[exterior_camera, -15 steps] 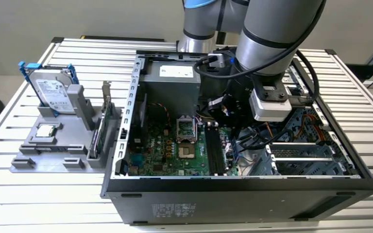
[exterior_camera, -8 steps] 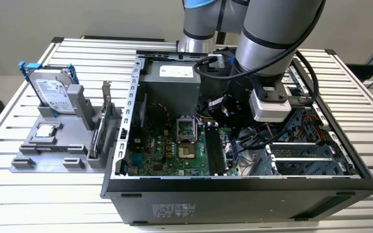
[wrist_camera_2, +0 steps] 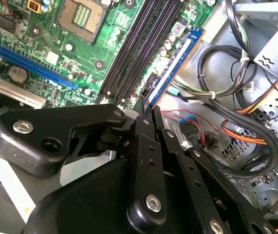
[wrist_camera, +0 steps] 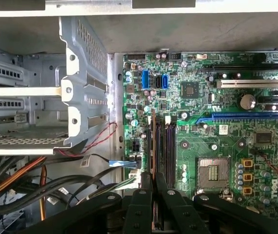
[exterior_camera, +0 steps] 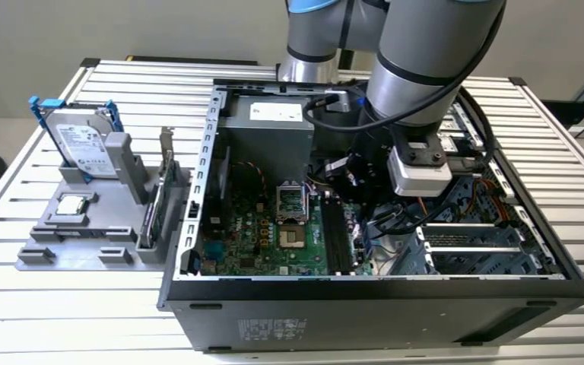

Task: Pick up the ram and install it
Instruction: 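Insert the ram into the slot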

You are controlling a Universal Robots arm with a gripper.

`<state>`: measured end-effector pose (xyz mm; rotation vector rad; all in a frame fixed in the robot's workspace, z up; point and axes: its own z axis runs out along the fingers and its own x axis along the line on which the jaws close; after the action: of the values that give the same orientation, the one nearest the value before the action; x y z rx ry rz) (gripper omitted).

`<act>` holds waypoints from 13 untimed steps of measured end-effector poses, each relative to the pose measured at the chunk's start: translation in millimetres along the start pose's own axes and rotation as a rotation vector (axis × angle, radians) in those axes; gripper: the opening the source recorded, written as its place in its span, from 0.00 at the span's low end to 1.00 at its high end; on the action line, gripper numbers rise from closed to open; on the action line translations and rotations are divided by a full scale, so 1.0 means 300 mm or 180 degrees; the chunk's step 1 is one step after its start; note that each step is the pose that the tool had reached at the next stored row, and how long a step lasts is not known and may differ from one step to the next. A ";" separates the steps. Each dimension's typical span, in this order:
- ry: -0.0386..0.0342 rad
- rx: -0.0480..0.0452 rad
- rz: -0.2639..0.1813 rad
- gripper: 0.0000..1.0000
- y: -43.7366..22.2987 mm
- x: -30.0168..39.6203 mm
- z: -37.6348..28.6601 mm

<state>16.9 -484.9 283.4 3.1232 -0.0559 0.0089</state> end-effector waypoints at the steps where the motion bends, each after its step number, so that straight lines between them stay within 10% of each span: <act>1: 0.0000 0.0001 0.0000 0.00 0.000 0.000 0.002; 13: 0.0000 0.0000 0.0000 0.00 -0.001 -0.002 0.051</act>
<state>16.3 -484.9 268.1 3.1233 -0.0559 0.0090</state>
